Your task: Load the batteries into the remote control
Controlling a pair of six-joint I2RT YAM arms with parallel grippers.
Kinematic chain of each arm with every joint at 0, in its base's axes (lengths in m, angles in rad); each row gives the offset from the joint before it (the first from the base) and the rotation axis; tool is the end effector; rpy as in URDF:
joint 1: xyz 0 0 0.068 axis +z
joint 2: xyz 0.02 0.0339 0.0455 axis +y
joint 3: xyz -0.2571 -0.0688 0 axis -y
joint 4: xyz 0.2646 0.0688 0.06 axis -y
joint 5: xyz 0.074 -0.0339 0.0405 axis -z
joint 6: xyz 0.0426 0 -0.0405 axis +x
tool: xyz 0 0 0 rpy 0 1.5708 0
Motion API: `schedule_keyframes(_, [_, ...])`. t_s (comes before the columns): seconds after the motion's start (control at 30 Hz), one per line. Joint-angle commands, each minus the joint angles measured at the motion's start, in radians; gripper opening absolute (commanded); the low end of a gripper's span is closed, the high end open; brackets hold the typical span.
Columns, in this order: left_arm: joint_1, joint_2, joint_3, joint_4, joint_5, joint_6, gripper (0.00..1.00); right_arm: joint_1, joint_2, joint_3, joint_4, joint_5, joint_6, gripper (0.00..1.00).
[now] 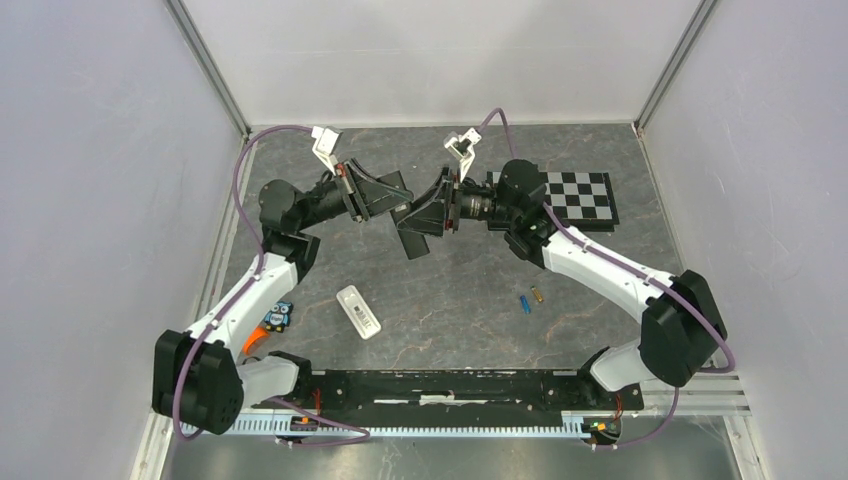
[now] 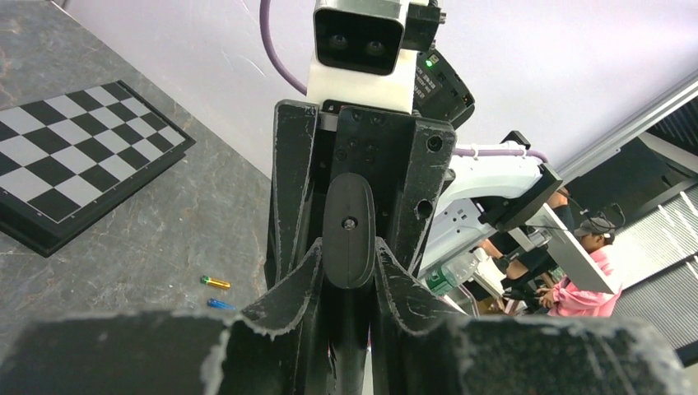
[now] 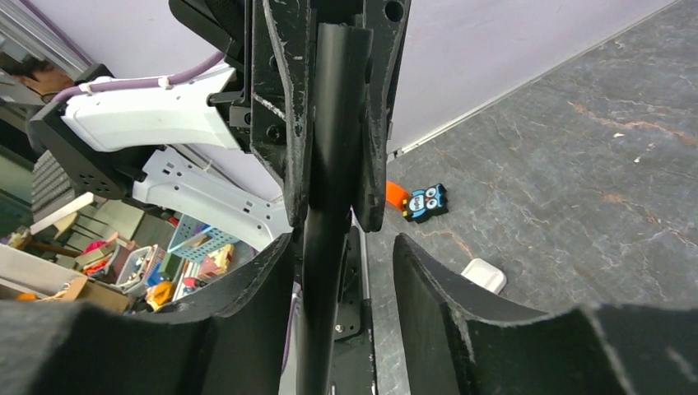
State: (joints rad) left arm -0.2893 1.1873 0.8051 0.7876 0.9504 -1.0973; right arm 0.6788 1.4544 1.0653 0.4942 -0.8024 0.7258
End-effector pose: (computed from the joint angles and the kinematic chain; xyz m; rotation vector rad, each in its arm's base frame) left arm 0.2608 -0.1138 0.3479 0.4001 1.5109 -1.6823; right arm 0.2616 0.2503 0.3349 -0.7130 1.6097 1.6587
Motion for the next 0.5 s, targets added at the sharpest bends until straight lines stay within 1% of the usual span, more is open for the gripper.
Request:
schedule_keyframes(0.0, [-0.004,-0.031,0.032,0.009,-0.025,0.045,0.11,0.004,0.003,-0.037,0.137,-0.032,0.074,0.48])
schedule_keyframes(0.07, [-0.003,-0.036,0.031,0.012,-0.024,0.041,0.11,0.003,0.002,-0.064,0.179,-0.032,0.104,0.38])
schedule_keyframes(0.13, [-0.004,-0.040,0.029,0.009,-0.025,0.039,0.12,0.005,0.003,-0.066,0.187,-0.032,0.109,0.28])
schedule_keyframes(0.2, [-0.003,-0.047,0.030,-0.013,-0.033,0.043,0.20,0.004,0.003,-0.060,0.179,-0.026,0.107,0.14])
schedule_keyframes(0.23, [-0.004,-0.050,0.030,-0.026,-0.041,0.049,0.27,0.003,0.003,-0.055,0.174,-0.022,0.102,0.08])
schedule_keyframes(0.27, [-0.004,-0.056,0.030,-0.046,-0.048,0.058,0.36,0.003,0.003,-0.051,0.163,-0.014,0.096,0.01])
schedule_keyframes(0.3, [-0.004,-0.062,0.029,-0.077,-0.065,0.077,0.49,0.004,0.001,-0.050,0.153,-0.003,0.090,0.00])
schedule_keyframes(0.33, [-0.003,-0.073,0.030,-0.135,-0.088,0.105,0.59,0.003,-0.004,-0.049,0.137,0.016,0.074,0.00])
schedule_keyframes(0.4, [-0.001,-0.109,0.037,-0.336,-0.171,0.228,0.73,0.004,-0.011,-0.038,0.046,0.072,0.014,0.00])
schedule_keyframes(0.43, [-0.002,-0.130,0.040,-0.435,-0.250,0.308,0.84,0.004,-0.012,-0.025,-0.015,0.113,-0.039,0.00])
schedule_keyframes(0.47, [-0.002,-0.162,0.035,-0.554,-0.335,0.375,0.91,0.004,-0.011,-0.014,-0.100,0.171,-0.106,0.00])
